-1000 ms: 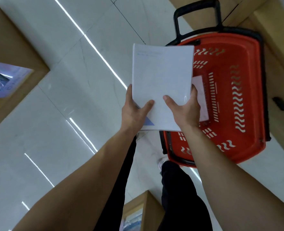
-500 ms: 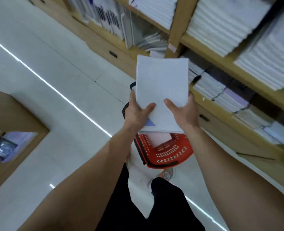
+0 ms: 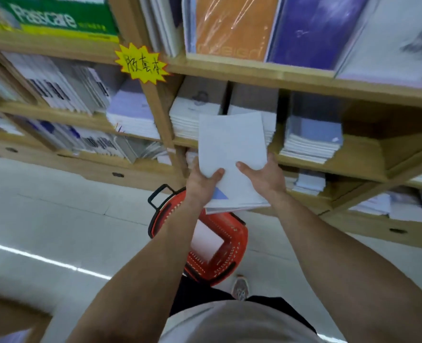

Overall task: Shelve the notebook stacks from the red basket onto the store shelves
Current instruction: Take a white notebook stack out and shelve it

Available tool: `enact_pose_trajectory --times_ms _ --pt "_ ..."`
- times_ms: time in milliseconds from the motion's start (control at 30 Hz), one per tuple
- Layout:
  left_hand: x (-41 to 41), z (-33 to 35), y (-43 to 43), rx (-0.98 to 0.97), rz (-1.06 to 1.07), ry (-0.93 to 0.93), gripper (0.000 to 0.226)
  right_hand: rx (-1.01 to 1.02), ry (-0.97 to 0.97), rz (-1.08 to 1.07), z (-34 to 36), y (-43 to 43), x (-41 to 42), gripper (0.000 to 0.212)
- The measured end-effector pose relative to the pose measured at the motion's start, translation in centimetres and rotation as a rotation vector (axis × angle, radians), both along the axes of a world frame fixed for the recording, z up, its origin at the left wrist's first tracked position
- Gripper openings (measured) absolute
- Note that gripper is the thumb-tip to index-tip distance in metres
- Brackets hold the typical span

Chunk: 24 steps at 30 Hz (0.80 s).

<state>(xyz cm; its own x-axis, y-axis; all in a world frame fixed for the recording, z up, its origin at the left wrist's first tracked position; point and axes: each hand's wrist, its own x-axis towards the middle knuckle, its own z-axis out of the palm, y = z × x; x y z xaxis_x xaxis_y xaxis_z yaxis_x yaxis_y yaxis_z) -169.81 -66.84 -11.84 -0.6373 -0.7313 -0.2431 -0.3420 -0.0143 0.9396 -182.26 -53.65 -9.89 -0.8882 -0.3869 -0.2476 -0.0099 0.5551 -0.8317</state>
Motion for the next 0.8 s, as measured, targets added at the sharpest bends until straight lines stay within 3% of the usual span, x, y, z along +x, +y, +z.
enact_pose_trajectory --times_ms 467,600,800 --pt "-9.8 0.5 11.7 0.067 -0.468 -0.004 0.074 -0.028 -0.022 -0.508 0.7 16.1 -2.1 0.095" --pt "-12.8 -0.1 15.7 0.043 -0.542 -0.043 0.08 -0.008 -0.033 -0.567 -0.2 20.5 -4.0 0.092" --pt "-18.8 -1.5 22.8 0.061 -0.539 -0.097 0.07 0.019 -0.039 -0.576 -2.8 27.2 -9.9 0.093"
